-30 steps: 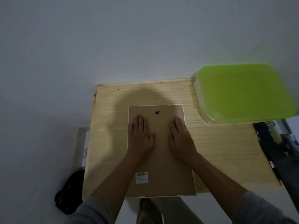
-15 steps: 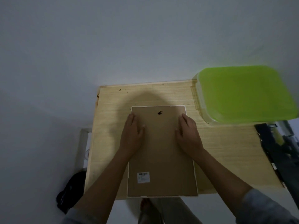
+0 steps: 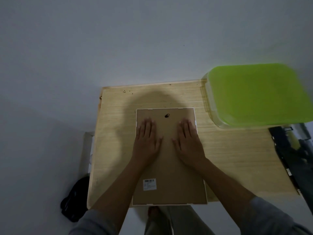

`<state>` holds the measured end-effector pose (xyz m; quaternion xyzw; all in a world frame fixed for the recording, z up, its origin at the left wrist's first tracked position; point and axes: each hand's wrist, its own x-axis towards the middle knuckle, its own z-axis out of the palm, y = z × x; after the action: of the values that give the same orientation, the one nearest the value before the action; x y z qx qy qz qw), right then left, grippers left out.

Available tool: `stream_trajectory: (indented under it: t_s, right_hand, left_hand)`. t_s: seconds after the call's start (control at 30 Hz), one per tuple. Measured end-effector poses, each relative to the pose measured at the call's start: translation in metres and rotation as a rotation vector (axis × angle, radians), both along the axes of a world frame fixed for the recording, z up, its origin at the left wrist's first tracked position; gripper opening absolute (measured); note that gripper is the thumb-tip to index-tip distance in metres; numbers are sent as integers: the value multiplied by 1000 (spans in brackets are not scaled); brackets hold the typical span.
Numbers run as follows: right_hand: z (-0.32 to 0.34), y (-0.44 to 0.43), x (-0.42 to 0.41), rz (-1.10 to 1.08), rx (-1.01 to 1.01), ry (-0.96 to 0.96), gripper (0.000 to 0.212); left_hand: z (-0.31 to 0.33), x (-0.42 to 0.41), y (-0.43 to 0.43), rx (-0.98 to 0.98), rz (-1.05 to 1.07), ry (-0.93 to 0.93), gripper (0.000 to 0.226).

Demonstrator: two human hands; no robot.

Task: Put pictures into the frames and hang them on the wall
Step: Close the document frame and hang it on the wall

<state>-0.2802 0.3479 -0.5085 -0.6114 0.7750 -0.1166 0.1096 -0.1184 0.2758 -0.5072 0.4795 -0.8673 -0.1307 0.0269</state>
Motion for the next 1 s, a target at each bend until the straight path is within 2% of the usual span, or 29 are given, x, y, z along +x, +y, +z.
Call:
stream_trajectory:
  t_s: [0.23,0.33,0.53,0.7,1.0]
  right_hand:
    - [2,-4,1,-20,42,23,65]
    - [7,-7,3,-36,64,-20,65]
    - [16,22,26,-95,17,-110,63]
    - [13,57,48,-158,2,-63,60]
    - [3,66,46,-130,6,-39,62]
  left_hand:
    - [3,-3,-3,1,-1,-8,66]
    - [5,-5,-5,12,0,-28,69]
    - [16,4,34,69,38,47,78]
    - [1,34,71,-25,-6,29,65]
    - [0,34,81,-58,-10,7,64]
